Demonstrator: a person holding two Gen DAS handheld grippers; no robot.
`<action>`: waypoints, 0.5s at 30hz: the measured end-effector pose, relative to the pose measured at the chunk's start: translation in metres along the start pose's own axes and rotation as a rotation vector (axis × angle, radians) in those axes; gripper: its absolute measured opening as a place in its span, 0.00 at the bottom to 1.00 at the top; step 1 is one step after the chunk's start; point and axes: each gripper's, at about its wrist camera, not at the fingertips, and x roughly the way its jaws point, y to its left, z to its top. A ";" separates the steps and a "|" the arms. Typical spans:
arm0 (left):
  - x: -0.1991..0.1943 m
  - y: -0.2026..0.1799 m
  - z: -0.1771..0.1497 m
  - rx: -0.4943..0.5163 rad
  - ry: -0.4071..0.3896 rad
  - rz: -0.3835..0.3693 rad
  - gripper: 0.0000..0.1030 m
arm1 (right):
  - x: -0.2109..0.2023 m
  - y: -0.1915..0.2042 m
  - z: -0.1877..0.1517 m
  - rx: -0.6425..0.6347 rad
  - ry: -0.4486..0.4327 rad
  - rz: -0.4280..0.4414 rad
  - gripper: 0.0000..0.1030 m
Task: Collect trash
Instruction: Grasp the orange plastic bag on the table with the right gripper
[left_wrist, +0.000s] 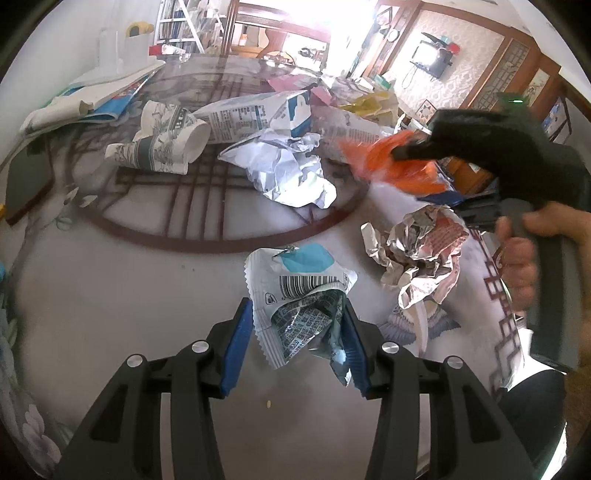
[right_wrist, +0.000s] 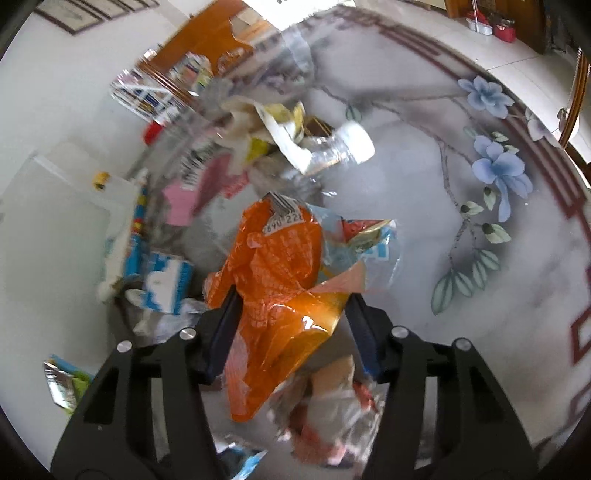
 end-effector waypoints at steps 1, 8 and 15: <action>0.001 -0.001 0.000 -0.001 0.004 -0.003 0.43 | -0.009 0.000 -0.001 0.002 -0.013 0.022 0.53; 0.001 0.002 0.001 -0.005 0.001 0.004 0.43 | -0.054 -0.004 -0.014 0.014 -0.038 0.153 0.53; 0.000 0.001 -0.001 -0.005 -0.005 0.011 0.43 | -0.097 0.000 -0.044 -0.142 -0.109 0.110 0.53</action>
